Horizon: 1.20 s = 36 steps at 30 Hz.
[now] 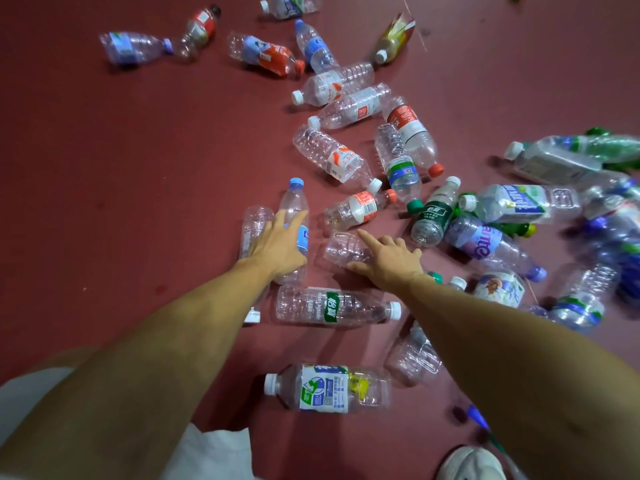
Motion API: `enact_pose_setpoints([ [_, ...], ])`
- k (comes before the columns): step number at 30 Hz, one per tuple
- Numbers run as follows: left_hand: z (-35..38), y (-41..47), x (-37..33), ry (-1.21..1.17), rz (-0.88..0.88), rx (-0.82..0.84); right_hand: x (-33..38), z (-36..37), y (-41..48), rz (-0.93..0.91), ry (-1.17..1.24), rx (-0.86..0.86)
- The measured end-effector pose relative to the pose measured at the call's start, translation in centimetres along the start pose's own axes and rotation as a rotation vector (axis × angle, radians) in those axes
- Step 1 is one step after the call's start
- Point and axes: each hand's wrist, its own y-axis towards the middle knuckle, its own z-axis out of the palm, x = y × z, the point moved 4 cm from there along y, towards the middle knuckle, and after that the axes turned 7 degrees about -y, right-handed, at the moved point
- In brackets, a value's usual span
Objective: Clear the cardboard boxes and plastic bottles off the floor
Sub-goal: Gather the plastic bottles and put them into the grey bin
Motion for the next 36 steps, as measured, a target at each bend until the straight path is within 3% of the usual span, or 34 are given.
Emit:
enact_pose_setpoints([
  [8,1.1,0.5,0.1,-0.154,-0.066,0.050,-0.7,0.4,-0.4,-0.066,-0.067,0.003],
  [13,1.4,0.8,0.0,-0.356,-0.149,0.053,-1.6,0.1,-0.3,0.043,-0.016,-0.078],
  [19,1.9,0.7,-0.5,-0.299,-0.170,0.099,-2.5,0.8,-0.4,-0.028,0.099,0.006],
  [25,2.1,0.8,-2.2,-0.219,-0.108,0.123,-2.8,0.4,-0.6,-0.164,-0.065,0.097],
  [36,2.7,0.8,-1.5,-0.162,-0.118,0.187,-3.9,0.2,-0.5,-0.094,0.002,0.077],
])
